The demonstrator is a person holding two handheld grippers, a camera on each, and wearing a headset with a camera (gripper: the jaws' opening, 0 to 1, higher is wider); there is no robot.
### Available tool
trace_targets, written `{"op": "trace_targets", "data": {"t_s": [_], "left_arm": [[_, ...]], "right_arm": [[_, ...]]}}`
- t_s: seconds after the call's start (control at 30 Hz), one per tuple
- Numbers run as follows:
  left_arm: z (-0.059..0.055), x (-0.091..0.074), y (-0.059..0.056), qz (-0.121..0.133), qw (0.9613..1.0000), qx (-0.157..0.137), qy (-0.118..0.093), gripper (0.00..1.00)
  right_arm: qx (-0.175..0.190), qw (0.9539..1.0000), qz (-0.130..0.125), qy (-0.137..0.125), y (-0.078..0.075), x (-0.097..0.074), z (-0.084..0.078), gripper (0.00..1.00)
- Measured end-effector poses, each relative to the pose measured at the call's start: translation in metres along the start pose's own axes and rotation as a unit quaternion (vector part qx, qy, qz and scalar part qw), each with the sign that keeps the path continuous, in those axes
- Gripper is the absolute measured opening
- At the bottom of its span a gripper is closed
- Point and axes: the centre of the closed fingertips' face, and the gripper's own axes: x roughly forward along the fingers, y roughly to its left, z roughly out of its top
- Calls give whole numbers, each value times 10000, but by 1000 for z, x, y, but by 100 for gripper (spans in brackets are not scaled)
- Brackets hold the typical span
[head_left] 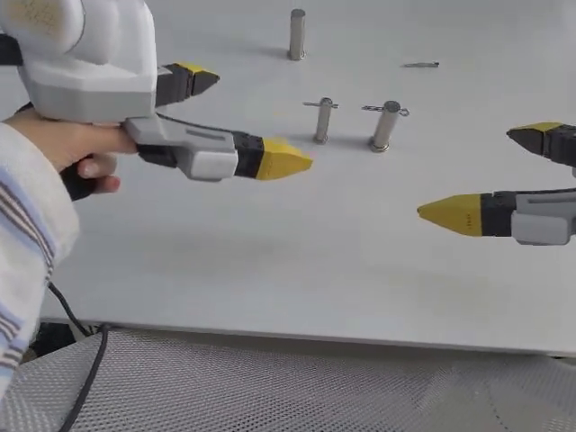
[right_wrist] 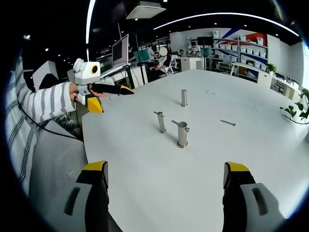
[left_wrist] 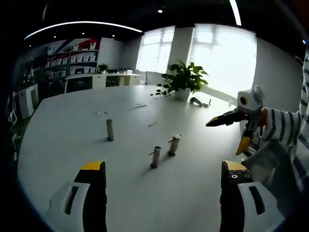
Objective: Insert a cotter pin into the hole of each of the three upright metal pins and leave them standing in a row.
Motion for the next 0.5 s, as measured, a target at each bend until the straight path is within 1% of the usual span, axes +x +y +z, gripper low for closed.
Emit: {"op": "trace_targets", "data": {"t_s": [0.07, 0.1, 0.13, 0.17, 0.27, 0.3, 0.4, 0.43, 0.47, 0.5], "left_arm": [[10, 3, 8, 16, 10000, 86, -40, 98], [19, 5, 14, 49, 9998, 195, -92, 95], [21, 6, 16, 56, 9997, 209, -106, 91], [30, 15, 32, 84, 9994, 235, -230, 89], [45, 25, 48, 154, 9989, 276, -349, 89], [50, 30, 56, 202, 9986, 322, -372, 89], [57, 40, 73, 324, 9981, 322, -409, 89], [59, 46, 83, 415, 9978, 339, -382, 87], [59, 49, 92, 560, 9970, 416, -335, 84], [58, 53, 104, 763, 9954, 552, -193, 81]], "right_arm": [[14, 10000, -13, -4, 1, -1, -1, 98], [21, 10000, -27, -3, 1, -1, -2, 98], [28, 10000, -67, -6, 0, -2, -2, 98], [31, 10000, -87, -5, -1, -3, -3, 98], [74, 9999, -134, -1, -1, -4, -5, 98], [90, 9999, -140, 5, -1, -4, -6, 98], [82, 9998, -178, 60, -2, -7, -10, 98], [78, 9997, -202, 72, -3, -8, -11, 98], [83, 9997, -217, 69, -3, -9, -11, 98], [96, 9997, -236, 58, -4, -10, -12, 98]]}}
